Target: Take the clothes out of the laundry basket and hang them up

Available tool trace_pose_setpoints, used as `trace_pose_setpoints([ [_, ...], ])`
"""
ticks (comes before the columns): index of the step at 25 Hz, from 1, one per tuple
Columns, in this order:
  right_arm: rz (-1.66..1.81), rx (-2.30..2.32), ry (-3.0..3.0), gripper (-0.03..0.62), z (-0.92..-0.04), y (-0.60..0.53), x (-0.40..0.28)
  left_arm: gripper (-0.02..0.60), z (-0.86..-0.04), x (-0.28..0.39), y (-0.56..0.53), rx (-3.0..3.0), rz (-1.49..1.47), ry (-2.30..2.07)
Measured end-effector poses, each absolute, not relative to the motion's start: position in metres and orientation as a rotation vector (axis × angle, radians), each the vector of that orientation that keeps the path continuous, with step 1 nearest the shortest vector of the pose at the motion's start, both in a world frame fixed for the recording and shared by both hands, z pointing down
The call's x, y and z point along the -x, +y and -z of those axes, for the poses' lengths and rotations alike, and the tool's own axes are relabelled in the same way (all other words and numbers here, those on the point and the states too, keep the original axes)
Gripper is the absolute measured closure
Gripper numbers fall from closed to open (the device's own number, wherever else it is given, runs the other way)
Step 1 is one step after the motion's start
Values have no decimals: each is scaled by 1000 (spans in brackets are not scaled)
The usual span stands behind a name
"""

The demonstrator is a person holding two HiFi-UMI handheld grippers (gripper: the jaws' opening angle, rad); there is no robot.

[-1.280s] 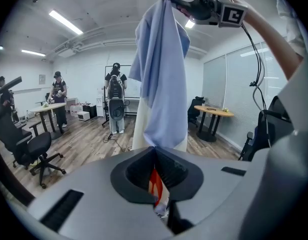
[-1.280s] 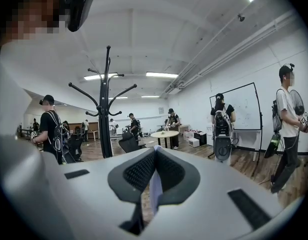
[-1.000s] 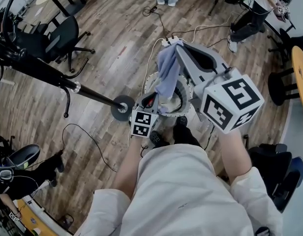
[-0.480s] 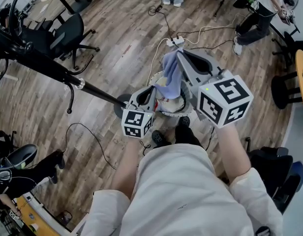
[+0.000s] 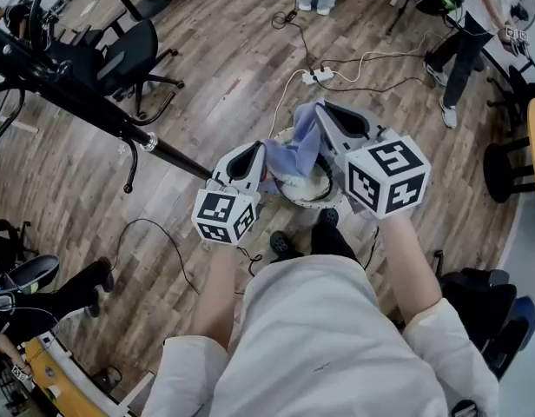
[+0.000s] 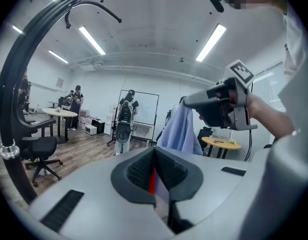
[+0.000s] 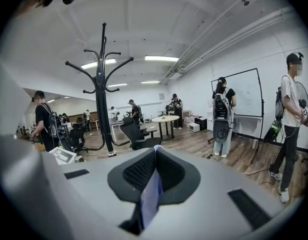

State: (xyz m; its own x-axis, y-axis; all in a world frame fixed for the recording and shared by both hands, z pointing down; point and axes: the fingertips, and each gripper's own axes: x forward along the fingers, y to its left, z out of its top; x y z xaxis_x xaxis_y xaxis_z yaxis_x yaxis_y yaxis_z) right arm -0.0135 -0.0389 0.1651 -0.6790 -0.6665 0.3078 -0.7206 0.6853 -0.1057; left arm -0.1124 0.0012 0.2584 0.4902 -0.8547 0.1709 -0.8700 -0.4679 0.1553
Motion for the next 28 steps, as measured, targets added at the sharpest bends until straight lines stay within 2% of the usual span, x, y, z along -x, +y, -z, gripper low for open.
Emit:
trace_pose_setpoints([
  [8,-297,-1045,-2594,572,-190,-40,22,560,-219,139,7,-2508,-4,-1574],
  [14,-295,-993,-2506,523,-214,-41,33,560,-208,169,15,-2476,17,-1668],
  [22,-242,-811,-2360,526,-251,-33,49,560,-200,206,28,-2421,33,-1760],
  [28,-223,-697,-2448,511,-245,-24,88,560,-201,208,32,-2449,-40,-1770],
])
